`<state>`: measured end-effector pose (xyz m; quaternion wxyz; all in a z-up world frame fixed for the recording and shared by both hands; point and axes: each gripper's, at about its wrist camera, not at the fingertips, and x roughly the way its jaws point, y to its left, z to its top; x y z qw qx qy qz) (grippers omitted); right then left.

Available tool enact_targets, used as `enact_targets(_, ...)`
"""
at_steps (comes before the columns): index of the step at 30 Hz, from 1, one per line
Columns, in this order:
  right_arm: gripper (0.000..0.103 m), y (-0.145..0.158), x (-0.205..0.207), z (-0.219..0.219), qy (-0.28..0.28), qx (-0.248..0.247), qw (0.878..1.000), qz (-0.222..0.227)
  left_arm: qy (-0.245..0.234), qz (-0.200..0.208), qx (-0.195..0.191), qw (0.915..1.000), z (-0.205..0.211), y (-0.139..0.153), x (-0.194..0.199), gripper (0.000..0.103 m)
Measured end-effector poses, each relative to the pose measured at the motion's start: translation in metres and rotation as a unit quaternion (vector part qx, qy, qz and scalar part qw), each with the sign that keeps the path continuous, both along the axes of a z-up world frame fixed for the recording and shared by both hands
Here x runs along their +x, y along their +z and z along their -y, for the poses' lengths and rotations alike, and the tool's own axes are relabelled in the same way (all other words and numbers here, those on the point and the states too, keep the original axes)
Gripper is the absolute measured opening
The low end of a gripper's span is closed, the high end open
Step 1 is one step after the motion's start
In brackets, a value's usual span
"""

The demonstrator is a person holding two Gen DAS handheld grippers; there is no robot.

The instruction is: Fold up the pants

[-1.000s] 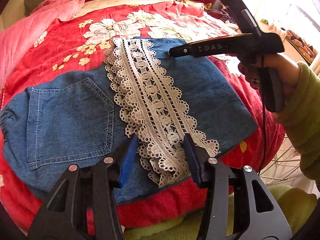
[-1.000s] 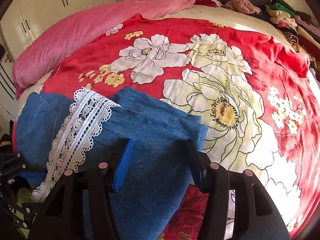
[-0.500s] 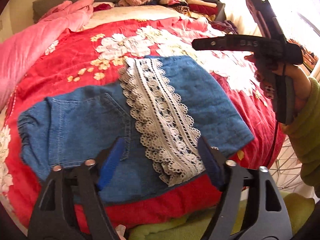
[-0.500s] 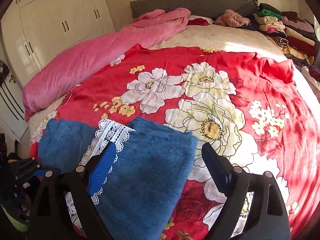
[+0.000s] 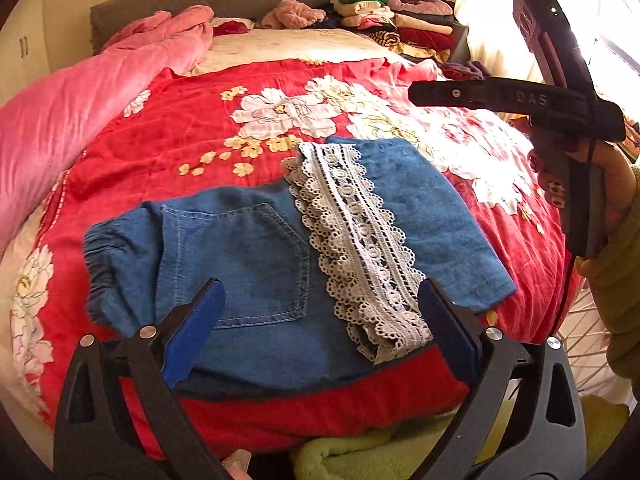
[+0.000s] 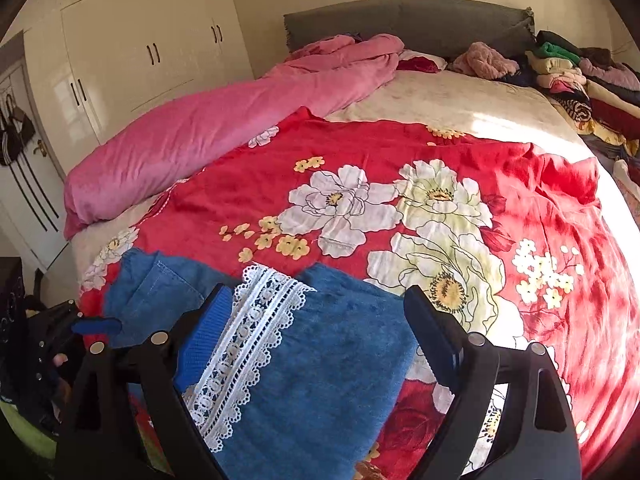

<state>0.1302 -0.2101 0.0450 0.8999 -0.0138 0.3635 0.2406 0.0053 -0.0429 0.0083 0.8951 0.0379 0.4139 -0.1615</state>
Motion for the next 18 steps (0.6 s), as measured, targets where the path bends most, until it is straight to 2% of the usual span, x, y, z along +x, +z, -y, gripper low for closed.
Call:
enact_targets(8,0.098,0.009,0.000,-0.031,0.030,-0.007,0.999,0.006,0.036,0.005,-0.012,0.9993,-0.031,0.006,-0.004,0.091)
enact_targets(12,0.098,0.011,0.002,-0.049,0.048,-0.014,0.999,0.008,0.063,0.014,0.004,0.9979,-0.047,0.008,-0.006,0.092)
enact_targets(18,0.098,0.012,0.005,-0.081,0.078,-0.023,0.997,0.007,0.097,0.009,-0.005,0.9952,-0.076,0.006,-0.008,0.092)
